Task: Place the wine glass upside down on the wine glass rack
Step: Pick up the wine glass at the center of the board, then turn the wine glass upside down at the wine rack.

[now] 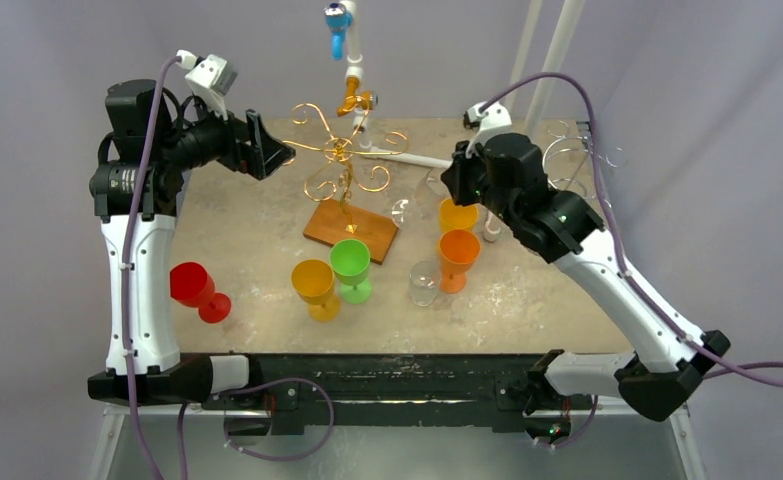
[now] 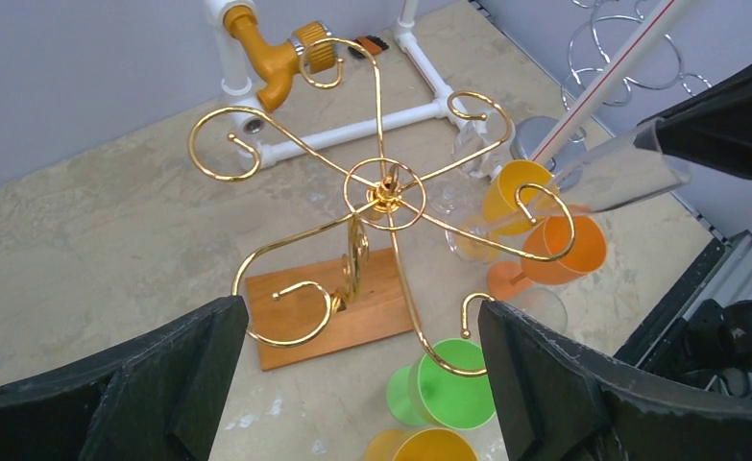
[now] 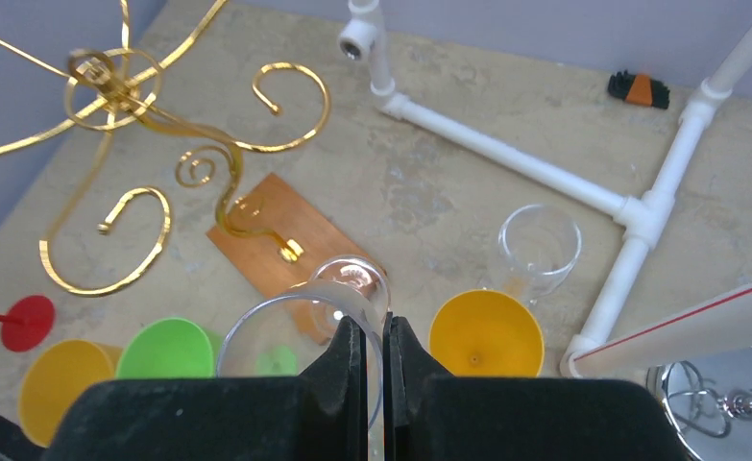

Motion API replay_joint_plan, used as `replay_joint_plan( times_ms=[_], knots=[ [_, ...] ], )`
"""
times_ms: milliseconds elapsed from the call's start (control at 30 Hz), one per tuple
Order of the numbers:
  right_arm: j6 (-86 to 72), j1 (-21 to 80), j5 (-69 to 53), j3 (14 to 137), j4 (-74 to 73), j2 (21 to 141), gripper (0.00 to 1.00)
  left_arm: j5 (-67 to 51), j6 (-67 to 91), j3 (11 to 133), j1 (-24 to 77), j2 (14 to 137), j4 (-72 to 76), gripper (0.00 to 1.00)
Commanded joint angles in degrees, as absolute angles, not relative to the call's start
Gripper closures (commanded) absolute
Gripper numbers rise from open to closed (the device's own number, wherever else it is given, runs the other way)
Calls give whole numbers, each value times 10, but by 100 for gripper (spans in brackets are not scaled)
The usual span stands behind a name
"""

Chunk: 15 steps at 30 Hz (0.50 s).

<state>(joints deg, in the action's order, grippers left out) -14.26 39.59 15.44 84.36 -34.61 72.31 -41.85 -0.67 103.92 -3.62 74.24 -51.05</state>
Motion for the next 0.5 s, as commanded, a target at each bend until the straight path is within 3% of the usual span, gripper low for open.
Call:
replay_joint_plan(
  times_ms=[0,267,467],
  knots=[
    [-139,394,150,910,-373,697,100,-461,29,1034,-36,739,-500,0],
    [-125,394,165,1041,-455,682,100,-550,78,974,-26,735,-444,0],
    [-123,394,164,1130,-502,675,100,-490,86,977,94,745,-425,0]
  ],
)
